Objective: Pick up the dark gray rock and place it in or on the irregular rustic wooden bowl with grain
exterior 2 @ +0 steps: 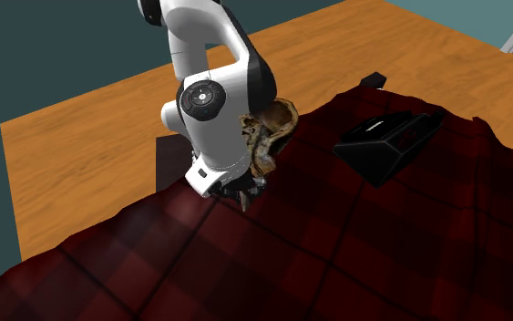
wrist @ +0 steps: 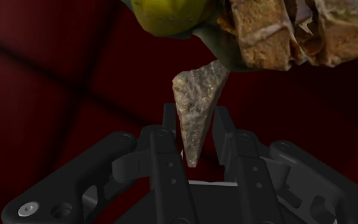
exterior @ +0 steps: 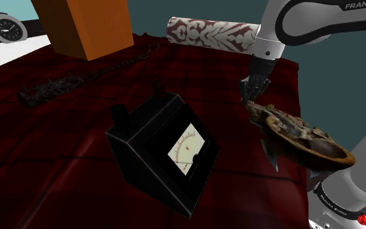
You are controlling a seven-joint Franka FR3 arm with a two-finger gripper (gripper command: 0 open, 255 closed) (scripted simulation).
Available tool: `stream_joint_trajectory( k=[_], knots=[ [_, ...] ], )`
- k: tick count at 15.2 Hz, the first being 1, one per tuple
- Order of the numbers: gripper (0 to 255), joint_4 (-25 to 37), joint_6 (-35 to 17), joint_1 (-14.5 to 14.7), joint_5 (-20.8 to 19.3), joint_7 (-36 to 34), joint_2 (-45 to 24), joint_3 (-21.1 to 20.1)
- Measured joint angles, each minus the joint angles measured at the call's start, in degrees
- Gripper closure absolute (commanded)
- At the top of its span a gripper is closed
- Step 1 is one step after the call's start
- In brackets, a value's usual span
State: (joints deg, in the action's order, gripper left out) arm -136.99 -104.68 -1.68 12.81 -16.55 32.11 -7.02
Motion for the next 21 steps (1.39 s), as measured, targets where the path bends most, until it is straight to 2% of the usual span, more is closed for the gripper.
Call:
stream_joint_trajectory(
  k=[5, 21],
  knots=[
    [255, 2.15, 3.03, 0.13, -0.05, -0.36, 0.36, 0.14],
    [255, 15.75, 14.94, -0.08, -0.88, -2.23, -1.29, 0.91]
  ],
)
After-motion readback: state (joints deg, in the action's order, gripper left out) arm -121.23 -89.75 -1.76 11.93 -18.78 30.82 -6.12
